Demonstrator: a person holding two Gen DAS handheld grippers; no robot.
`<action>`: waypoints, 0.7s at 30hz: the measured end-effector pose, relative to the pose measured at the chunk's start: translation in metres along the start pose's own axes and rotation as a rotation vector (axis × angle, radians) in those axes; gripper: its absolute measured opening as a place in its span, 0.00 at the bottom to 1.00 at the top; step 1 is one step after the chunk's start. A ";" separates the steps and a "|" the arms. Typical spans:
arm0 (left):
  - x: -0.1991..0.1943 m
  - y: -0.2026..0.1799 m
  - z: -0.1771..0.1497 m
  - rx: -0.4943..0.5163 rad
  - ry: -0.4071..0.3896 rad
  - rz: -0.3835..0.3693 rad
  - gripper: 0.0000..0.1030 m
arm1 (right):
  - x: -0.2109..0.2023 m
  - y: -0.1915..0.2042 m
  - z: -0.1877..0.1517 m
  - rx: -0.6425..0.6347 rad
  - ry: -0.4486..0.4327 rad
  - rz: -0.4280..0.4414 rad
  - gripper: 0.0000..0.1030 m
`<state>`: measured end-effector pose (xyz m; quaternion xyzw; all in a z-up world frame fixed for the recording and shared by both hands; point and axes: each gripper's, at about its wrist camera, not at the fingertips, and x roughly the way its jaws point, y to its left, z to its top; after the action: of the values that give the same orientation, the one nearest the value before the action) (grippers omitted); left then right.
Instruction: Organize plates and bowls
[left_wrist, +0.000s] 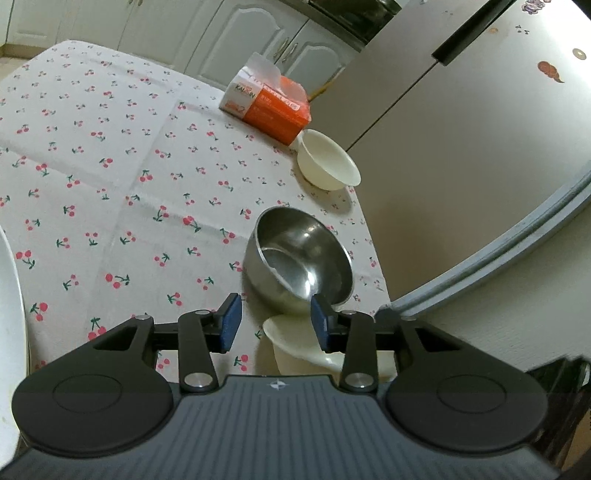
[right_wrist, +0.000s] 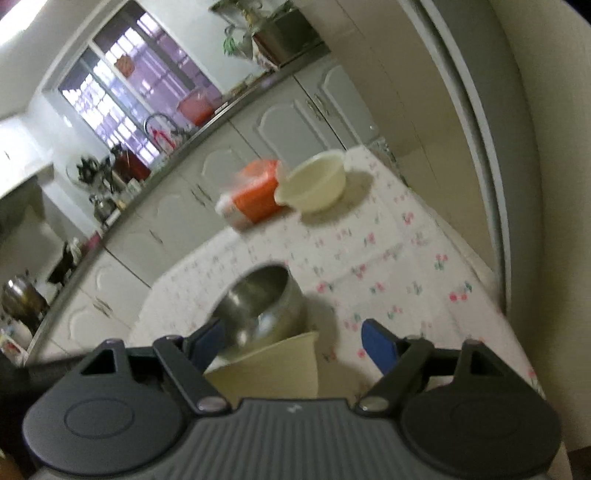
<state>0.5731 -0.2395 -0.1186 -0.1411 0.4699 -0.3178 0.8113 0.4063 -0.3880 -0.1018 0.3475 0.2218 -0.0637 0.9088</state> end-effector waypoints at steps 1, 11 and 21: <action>-0.001 0.001 0.000 0.000 -0.002 0.004 0.44 | -0.003 -0.001 -0.005 -0.005 0.000 0.001 0.80; -0.010 -0.006 -0.001 0.036 -0.036 0.009 0.57 | -0.034 0.001 -0.030 -0.030 -0.002 0.027 0.80; 0.010 -0.014 0.009 0.067 -0.070 0.084 0.44 | -0.014 -0.013 0.022 0.101 -0.013 0.143 0.69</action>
<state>0.5791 -0.2576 -0.1132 -0.1048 0.4361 -0.2937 0.8441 0.3981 -0.4128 -0.0881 0.4074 0.1870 -0.0119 0.8938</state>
